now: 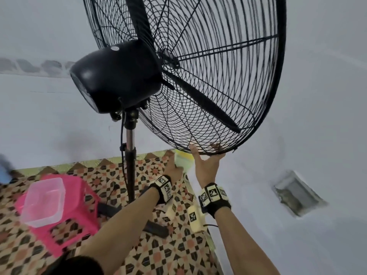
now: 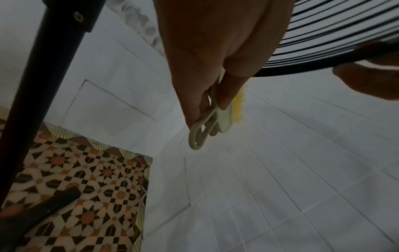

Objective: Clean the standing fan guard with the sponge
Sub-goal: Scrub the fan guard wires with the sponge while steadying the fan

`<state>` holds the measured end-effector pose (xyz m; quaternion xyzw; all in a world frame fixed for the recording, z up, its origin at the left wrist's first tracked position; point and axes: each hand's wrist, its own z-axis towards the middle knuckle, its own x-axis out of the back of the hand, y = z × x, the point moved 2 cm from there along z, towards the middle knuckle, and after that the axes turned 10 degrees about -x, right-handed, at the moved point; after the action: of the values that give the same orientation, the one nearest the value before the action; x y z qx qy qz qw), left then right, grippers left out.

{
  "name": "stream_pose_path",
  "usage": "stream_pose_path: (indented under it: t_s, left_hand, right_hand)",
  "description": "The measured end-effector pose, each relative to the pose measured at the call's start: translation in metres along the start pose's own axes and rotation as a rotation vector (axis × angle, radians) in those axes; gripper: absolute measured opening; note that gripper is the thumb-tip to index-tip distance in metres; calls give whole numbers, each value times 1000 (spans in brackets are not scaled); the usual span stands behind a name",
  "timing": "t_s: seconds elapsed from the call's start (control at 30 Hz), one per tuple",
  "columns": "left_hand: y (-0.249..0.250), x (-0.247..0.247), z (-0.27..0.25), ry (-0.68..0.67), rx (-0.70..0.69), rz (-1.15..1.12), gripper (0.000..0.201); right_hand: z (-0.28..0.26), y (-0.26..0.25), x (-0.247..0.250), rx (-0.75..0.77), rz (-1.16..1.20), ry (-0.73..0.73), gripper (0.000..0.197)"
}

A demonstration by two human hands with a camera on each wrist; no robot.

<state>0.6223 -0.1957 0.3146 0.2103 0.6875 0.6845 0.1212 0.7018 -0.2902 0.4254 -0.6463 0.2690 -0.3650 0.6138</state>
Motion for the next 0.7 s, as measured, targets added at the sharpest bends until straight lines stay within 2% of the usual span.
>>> stream_pose_path:
  t_s: [0.2, 0.3, 0.37, 0.5, 0.57, 0.6, 0.67, 0.7]
  left_hand:
    - [18, -1, 0, 38, 50, -134, 24]
    - [10, -4, -12, 100, 1, -222, 25]
    - [6, -6, -26, 206, 21, -285, 30]
    - [-8, 14, -50, 446, 125, -534, 21]
    - [-19, 26, -59, 406, 74, -446, 34]
    - [-18, 27, -62, 343, 31, -367, 40]
    - [-10, 19, -64, 221, -4, -249, 30]
    - [-1, 14, -60, 201, 12, -240, 25]
  right_hand:
    - [0, 1, 0, 18, -24, 14, 112]
    - [0, 1, -2, 20, -20, 24, 111]
    - [1, 3, -2, 15, -26, 28, 113]
    - [5, 4, -3, 39, -31, 20, 105]
    - [5, 6, -3, 50, -21, 26, 104]
    - [5, 6, -3, 55, -12, 34, 106]
    - [3, 7, -5, 55, -9, 37, 110]
    - [3, 7, -5, 54, -11, 32, 111]
